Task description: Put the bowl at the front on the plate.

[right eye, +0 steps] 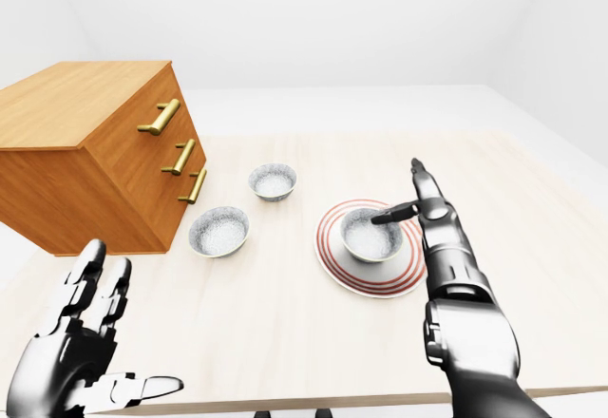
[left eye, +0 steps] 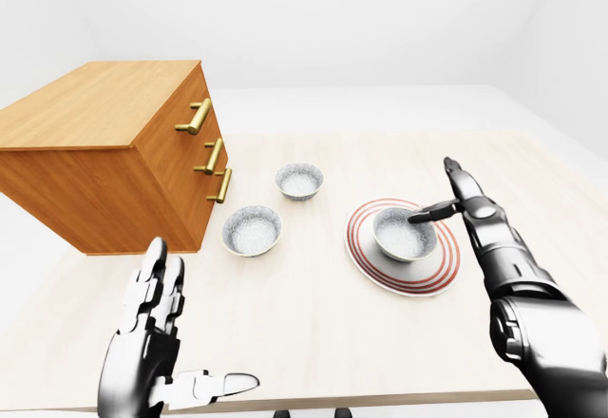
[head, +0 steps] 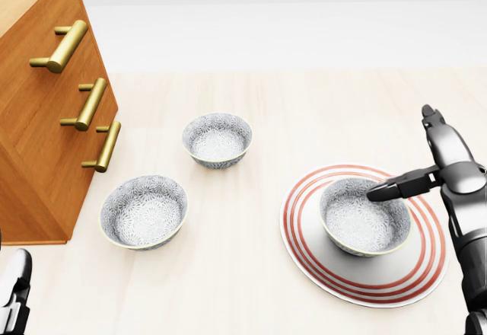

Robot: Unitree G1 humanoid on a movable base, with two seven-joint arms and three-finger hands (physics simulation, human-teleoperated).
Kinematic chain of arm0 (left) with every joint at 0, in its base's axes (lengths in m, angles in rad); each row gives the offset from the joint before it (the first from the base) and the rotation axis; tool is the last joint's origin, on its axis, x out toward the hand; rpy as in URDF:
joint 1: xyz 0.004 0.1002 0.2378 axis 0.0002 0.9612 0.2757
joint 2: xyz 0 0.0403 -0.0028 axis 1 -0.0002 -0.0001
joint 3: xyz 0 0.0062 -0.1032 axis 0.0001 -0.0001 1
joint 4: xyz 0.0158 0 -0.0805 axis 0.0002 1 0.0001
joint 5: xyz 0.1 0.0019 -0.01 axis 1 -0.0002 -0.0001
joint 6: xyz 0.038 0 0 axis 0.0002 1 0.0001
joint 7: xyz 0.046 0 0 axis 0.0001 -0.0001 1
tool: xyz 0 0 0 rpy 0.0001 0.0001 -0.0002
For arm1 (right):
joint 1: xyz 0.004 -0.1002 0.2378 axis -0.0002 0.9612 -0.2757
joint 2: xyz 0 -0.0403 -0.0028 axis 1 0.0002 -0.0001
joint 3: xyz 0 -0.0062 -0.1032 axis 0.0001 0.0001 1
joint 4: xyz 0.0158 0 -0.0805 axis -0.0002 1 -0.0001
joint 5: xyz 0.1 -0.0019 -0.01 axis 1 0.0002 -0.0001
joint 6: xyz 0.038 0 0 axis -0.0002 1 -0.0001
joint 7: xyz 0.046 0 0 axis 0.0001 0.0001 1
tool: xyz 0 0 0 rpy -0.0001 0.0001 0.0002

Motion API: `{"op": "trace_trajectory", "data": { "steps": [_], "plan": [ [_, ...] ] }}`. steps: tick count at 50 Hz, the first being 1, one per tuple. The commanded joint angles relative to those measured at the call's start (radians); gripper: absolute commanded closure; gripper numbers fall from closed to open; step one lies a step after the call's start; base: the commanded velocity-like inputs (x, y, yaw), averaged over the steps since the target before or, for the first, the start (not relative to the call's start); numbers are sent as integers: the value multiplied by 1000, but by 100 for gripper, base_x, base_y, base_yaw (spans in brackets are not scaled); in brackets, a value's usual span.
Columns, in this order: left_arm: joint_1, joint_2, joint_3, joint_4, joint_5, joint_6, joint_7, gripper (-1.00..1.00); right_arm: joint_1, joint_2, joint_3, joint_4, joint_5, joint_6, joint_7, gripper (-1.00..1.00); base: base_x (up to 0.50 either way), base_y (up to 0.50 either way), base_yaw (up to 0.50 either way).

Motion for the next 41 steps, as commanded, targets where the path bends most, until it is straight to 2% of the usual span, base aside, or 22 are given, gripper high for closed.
{"op": "trace_trajectory", "data": {
  "steps": [1, 8, 12, 16, 20, 25, 28, 30, 31, 32, 33, 34, 36, 37, 38, 39, 40, 41],
  "plan": [
    [-5, -11, 27, -35, -13, 0, -14, -100, 106, -19, -47, -429, 48, 0, 121, -100, 0, 0, 0],
    [-12, -52, 77, -73, -20, 0, -67, -100, 233, -9, -116, -914, 82, 0, 223, -100, 0, 0, 0],
    [-16, -82, 100, -96, -16, 0, -102, -100, 271, -9, -153, -1107, 109, 0, 257, -100, 0, 0, 0],
    [-21, -116, 133, -140, -18, 0, -142, -100, 318, -17, -224, -1386, 168, 0, 295, -100, 0, 0, 0],
    [-36, -145, 159, -153, -10, 0, -176, -100, 342, -27, -285, -1577, 227, 0, 312, -100, 0, 0, 0],
    [-21, -140, 159, -153, -29, 0, -173, -100, 362, -38, -403, -1878, 326, 0, 350, -100, 0, 0, 0],
    [1, -115, 147, -153, -57, 0, -149, -100, 349, -37, -543, -2102, 396, 0, 429, -100, 0, 0, 0],
    [15, -94, 134, -153, -72, 0, -125, -100, 330, -40, -622, -2161, 431, 0, 487, -100, 0, 0, 0],
    [30, -80, 124, -153, -86, 0, -113, -100, 320, -68, -723, -2165, 507, 0, 532, -100, 0, 0, 0],
    [45, -64, 112, -153, -97, 0, -97, -100, 323, -84, -794, -2166, 598, 0, 518, -100, 0, 0, 0],
    [65, -43, 97, -153, -114, 0, -77, -100, 358, -83, -934, -2166, 782, 0, 491, -100, 0, 0, 0],
    [83, -19, 82, -153, -128, 0, -54, -100, 395, -82, -1073, -2166, 1038, 0, 383, -100, 0, 0, 0],
    [108, 28, 53, -153, -150, 0, -6, -100, 490, -70, -1283, -2165, 1630, 0, 28, -100, 0, 0, 0],
    [121, 46, 29, -153, -147, 0, 13, -100, 694, -60, -1322, -2166, 1977, 0, -196, -100, 0, 0, 0],
    [130, 63, 12, -153, -146, 0, 32, -100, 847, -171, -1315, -2166, 2193, 0, -375, -100, 0, 0, 0],
    [134, 78, 1, -153, -148, 0, 48, -100, 890, -200, -1319, -2166, 2252, 0, -426, -100, 0, 0, 0],
    [136, 90, -8, -153, -147, 0, 61, -100, 907, -192, -1328, -2166, 2268, 0, -416, -100, 0, 0, 0],
    [137, 100, -18, -153, -145, 0, 74, -100, 886, -147, -1390, -2166, 2273, 0, -328, -100, 0, 0, 0]
  ]
}}
